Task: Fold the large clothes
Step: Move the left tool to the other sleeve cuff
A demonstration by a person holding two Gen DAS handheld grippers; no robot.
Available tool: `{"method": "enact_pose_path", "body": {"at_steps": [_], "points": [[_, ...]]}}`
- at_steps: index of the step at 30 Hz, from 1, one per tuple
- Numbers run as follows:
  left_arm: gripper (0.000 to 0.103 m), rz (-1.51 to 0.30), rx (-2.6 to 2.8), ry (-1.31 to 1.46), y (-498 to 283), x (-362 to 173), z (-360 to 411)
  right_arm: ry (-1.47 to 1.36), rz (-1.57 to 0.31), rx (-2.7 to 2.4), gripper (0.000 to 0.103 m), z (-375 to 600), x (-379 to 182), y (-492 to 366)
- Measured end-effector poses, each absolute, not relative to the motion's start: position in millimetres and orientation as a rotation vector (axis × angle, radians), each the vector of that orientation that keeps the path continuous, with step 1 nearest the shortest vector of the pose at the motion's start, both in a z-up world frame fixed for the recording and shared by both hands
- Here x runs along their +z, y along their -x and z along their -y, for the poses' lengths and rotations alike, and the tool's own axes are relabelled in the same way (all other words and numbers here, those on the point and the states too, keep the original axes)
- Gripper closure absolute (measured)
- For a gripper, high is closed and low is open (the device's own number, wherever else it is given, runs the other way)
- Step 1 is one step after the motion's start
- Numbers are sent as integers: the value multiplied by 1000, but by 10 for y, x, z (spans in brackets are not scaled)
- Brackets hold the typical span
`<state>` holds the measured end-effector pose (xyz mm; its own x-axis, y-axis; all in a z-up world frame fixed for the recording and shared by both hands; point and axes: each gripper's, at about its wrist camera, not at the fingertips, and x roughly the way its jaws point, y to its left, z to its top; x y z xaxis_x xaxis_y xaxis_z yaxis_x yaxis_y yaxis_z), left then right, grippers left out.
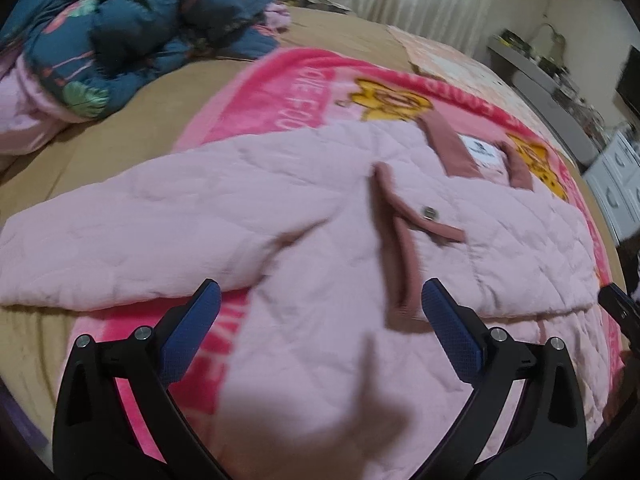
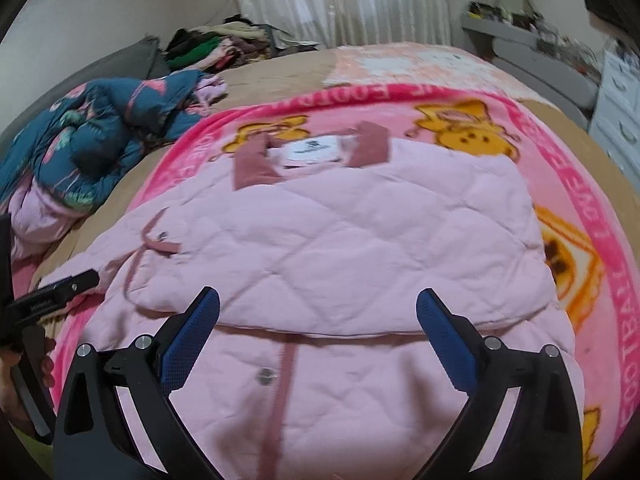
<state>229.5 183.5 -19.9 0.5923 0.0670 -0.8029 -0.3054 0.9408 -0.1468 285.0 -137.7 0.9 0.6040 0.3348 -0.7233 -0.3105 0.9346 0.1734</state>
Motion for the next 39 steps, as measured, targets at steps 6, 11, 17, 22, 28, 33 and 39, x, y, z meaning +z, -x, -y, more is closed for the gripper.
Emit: {"method": "enact_pose_path", "body": {"at_steps": [6, 11, 17, 22, 28, 33, 39], "points": [[9, -843, 322, 323, -2114, -61, -2230, 31, -818, 450, 5, 902, 177, -2736], [9, -799, 402, 379, -1956, 23, -2586, 64, -802, 512, 5, 487, 265, -2676], [9, -762, 501, 429, -1799, 39, -2939, 98, -795, 584, 5, 10, 333, -2608], [9, -754, 579, 487, -1659, -33, -3256, 125, -787, 644, 5, -370, 376, -2555], [9, -755, 693, 506, -1529, -120, -3533, 160, -777, 705, 5, -740, 394, -2472], [9, -757, 745, 592, -1388, -242, -3813, 182, -780, 748, 5, -969, 389, -2431], [9, -748, 803, 649, -1247, -325, -4030, 223, -790, 802, 5, -1303, 365, -2425]]}}
